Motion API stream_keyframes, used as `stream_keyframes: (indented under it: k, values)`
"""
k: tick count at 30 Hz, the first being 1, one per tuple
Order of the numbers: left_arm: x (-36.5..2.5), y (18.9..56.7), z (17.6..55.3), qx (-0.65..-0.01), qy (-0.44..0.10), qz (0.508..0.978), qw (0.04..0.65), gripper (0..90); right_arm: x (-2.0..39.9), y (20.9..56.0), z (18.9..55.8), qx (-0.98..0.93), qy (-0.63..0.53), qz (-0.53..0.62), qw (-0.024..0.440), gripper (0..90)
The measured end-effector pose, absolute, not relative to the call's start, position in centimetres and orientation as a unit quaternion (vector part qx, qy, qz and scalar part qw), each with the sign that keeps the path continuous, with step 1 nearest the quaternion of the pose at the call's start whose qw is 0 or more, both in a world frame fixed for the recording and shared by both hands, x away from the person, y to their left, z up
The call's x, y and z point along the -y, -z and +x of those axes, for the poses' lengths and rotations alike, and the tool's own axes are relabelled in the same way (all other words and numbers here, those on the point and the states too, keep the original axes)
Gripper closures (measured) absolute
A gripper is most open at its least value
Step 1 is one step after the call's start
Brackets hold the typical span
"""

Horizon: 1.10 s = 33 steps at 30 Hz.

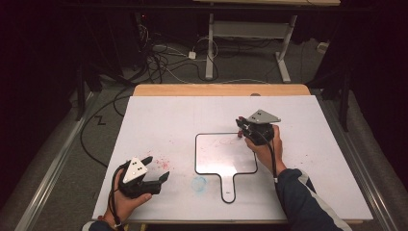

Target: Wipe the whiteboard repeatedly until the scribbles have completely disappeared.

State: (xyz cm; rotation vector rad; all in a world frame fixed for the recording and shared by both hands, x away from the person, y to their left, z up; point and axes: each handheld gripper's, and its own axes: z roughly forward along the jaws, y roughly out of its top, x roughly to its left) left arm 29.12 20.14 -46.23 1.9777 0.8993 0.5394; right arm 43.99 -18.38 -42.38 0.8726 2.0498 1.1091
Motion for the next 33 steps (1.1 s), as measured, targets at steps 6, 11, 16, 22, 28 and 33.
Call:
stream_keyframes:
  k: [6,11,16,22,28,33]
  values:
    - [-20.0,46.3,29.1,-0.360,-0.217,0.797,0.434,19.8,17.6,42.6,43.7,-0.779,-0.445,0.328,0.297,81.7]
    - [-20.0,46.2,29.1,-0.357,-0.219,0.798,0.433,19.8,16.6,42.5,43.4,-0.790,-0.427,0.310,0.311,81.7]
    - [-20.0,46.3,29.1,-0.356,-0.217,0.799,0.432,19.8,15.9,42.5,43.2,-0.792,-0.436,0.306,0.296,81.7]
    - [-20.1,46.2,29.0,-0.354,-0.220,0.801,0.430,19.8,14.1,42.5,42.7,-0.806,-0.396,0.276,0.343,81.7]
    - [-20.0,46.3,29.1,-0.351,-0.221,0.804,0.425,19.8,13.5,42.7,42.9,-0.797,-0.446,0.287,0.291,81.7]
    - [-19.9,46.3,29.0,-0.347,-0.223,0.808,0.421,19.8,12.6,42.9,42.9,-0.800,-0.408,0.274,0.343,81.7]
